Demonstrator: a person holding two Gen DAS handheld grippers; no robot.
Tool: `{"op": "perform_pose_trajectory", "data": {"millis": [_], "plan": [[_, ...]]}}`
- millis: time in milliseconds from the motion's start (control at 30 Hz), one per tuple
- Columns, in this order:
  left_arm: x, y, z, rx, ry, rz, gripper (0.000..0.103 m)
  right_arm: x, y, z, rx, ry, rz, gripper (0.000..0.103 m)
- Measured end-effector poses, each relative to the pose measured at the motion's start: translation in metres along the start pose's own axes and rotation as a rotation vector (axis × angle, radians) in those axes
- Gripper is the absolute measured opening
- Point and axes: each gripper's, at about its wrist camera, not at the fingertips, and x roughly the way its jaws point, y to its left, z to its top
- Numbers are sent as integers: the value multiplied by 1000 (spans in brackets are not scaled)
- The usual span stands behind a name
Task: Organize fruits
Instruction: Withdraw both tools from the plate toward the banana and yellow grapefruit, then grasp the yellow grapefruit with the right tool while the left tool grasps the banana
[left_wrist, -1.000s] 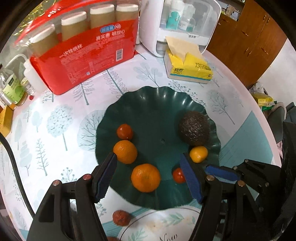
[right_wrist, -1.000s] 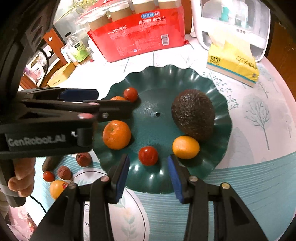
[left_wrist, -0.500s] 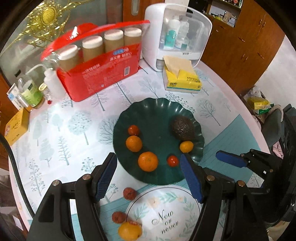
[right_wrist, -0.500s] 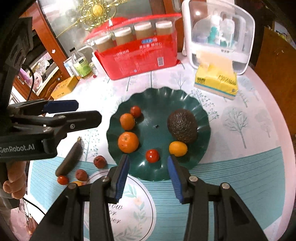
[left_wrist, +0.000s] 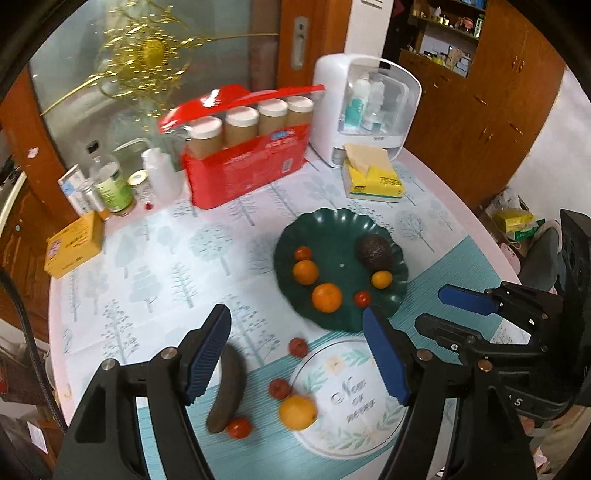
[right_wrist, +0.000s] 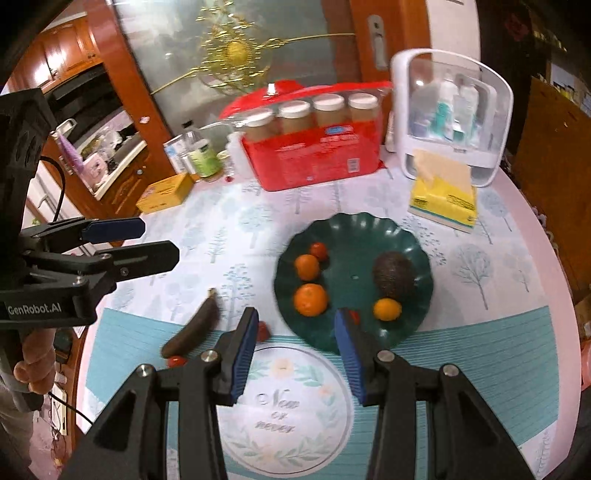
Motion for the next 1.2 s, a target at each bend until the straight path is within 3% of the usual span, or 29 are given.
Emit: {"op": "perform_pose_trajectory", "data": {"millis": [200, 367, 700, 1000, 1200], "plan": [[-16, 26, -36, 3, -19, 55, 73, 10, 31, -12, -19, 22, 36, 51], [-3, 48, -66, 0, 12, 94, 73, 29, 53, -28, -38, 54, 47, 54], [56, 81, -103, -25, 106, 110, 73, 81, 77, -62, -55, 124, 18, 60], [124, 97, -121, -48, 223, 70, 73, 124, 92, -93, -74, 183, 9, 60], [153, 100, -128, -50, 260, 55, 73, 149, 97, -108, -67, 223, 11, 63]]}}
